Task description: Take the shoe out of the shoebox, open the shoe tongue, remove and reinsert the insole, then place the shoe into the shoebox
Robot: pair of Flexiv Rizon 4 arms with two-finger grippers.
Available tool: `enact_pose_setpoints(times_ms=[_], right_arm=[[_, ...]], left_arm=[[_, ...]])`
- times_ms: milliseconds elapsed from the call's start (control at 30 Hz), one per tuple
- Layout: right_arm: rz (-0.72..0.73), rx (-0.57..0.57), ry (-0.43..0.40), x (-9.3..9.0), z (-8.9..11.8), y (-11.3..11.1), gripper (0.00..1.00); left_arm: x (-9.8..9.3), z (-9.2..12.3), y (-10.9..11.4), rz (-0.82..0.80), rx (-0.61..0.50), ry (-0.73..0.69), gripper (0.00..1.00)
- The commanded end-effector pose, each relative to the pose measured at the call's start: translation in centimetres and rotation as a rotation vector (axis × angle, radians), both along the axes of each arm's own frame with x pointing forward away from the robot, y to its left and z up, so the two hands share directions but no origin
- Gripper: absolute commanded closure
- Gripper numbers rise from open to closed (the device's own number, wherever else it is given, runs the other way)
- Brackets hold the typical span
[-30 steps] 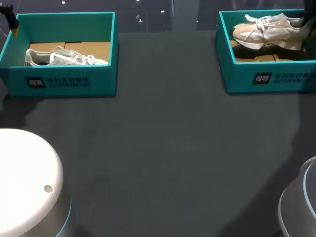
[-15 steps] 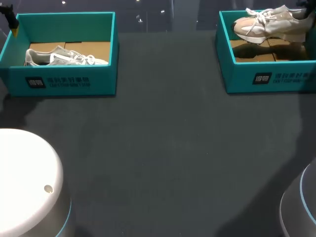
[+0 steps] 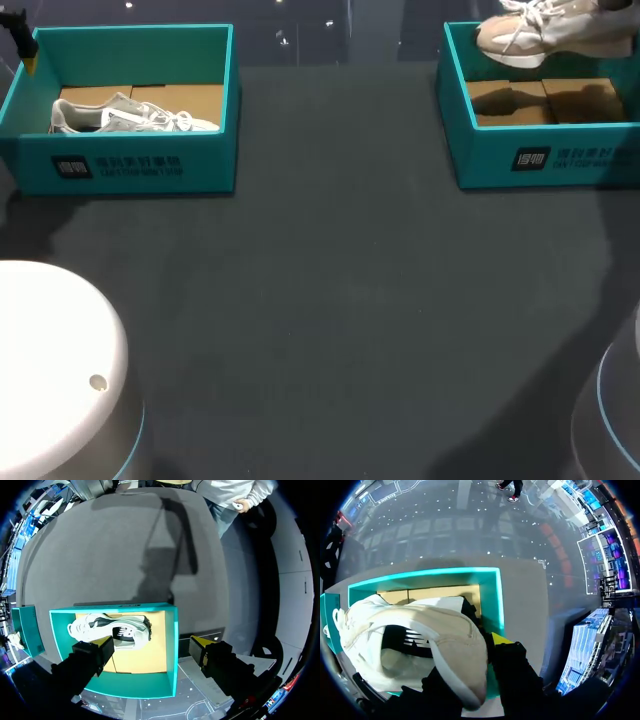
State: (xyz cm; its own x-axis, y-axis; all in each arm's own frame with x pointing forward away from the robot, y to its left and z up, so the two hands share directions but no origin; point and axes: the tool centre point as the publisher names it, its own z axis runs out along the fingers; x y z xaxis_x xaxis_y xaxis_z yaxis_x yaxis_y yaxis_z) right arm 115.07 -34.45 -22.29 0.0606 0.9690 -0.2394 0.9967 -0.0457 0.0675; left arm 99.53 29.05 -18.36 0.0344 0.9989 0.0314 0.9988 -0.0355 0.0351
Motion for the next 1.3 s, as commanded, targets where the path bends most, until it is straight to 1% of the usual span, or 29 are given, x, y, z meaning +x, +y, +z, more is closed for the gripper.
enact_pose_setpoints(times_ms=[33,167,300,533,667,833,900,1033,1133,1300], right_arm=[[-0.001,-0.022,-0.016,-1.5,4.5,0.5,1.00],[-0.005,-0.057,-0.029,-2.5,7.4,0.5,1.00],[0.001,-0.084,-0.036,-3.6,9.9,0.8,1.00],[0.030,-0.112,-0.039,-6.0,13.8,1.7,1.00],[0.034,-0.132,-0.051,-7.6,16.3,2.8,1.00],[0.046,-0.163,-0.066,-9.9,18.9,5.0,1.00],[0.051,-0.173,-0.069,-10.7,19.6,5.6,1.00],[0.067,-0.180,-0.066,-12.6,21.0,7.7,1.00],[0.069,-0.184,-0.068,-14.1,21.8,9.0,1.00],[0.076,-0.185,-0.063,-17.0,22.5,12.5,1.00]], left_arm=[[0.1,0.0,0.0,-0.001,0.002,0.001,0.00],[0.1,0.0,0.0,-0.001,0.002,0.001,0.00],[0.1,0.0,0.0,-0.001,0.002,0.001,0.00],[0.1,0.0,0.0,-0.001,0.002,0.001,0.00],[0.1,0.0,0.0,-0.001,0.002,0.001,0.00],[0.1,0.0,0.0,-0.001,0.002,0.001,0.00],[0.1,0.0,0.0,-0.001,0.002,0.001,0.00],[0.1,0.0,0.0,-0.001,0.002,0.001,0.00],[0.1,0.0,0.0,-0.001,0.002,0.001,0.00],[0.1,0.0,0.0,-0.001,0.002,0.001,0.00]])
